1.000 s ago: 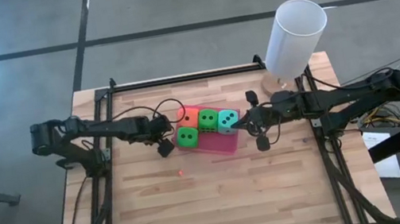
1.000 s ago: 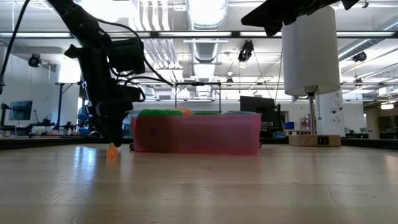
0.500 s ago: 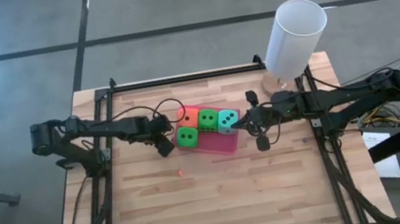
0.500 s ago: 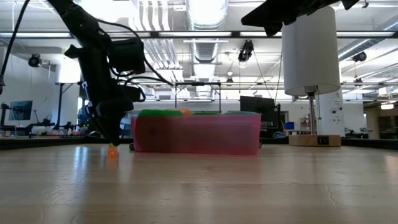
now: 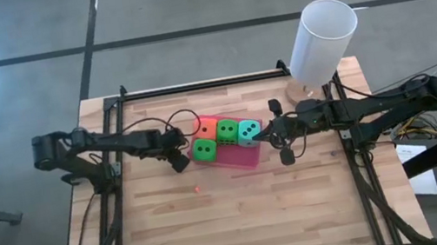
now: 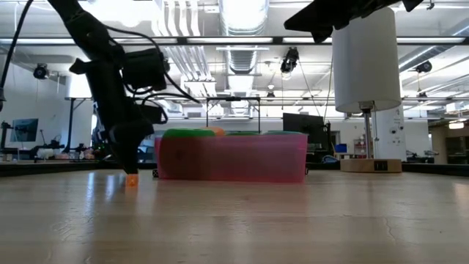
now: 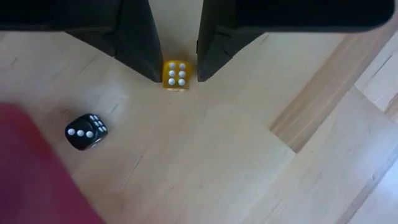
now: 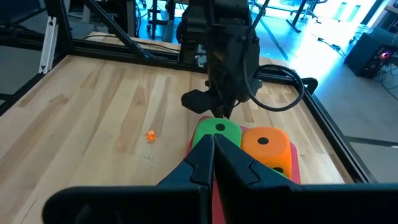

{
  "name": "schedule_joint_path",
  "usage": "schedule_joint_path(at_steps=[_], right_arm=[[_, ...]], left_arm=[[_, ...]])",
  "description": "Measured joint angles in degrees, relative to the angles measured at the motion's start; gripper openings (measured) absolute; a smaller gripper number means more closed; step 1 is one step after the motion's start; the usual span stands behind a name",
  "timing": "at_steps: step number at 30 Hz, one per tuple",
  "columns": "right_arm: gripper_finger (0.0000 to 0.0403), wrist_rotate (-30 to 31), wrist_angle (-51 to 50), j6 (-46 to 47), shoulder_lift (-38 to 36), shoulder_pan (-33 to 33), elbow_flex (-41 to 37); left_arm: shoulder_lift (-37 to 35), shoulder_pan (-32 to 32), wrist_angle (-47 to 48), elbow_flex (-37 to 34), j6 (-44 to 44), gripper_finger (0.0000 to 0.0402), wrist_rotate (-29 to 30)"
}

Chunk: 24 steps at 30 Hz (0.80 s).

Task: Pick & Place Dice
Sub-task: Put the small yellow die into the pink bin

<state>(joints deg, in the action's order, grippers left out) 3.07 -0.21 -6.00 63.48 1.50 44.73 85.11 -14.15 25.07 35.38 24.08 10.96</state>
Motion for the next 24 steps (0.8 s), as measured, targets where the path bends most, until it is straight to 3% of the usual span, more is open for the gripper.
schedule_joint_path(at_steps=[16,24], right_arm=[[0.0008,0.00,0.02,0.00,0.02,0.00,0.00],[0.0008,0.00,0.02,0.02,0.02,0.02,0.00]], left_arm=[[0.12,-0.04,-2.81,-0.41,-4.79,0.0099,-0.20],[0.08,-0.09,-2.76,-0.53,-4.79,0.0063,-1.52]])
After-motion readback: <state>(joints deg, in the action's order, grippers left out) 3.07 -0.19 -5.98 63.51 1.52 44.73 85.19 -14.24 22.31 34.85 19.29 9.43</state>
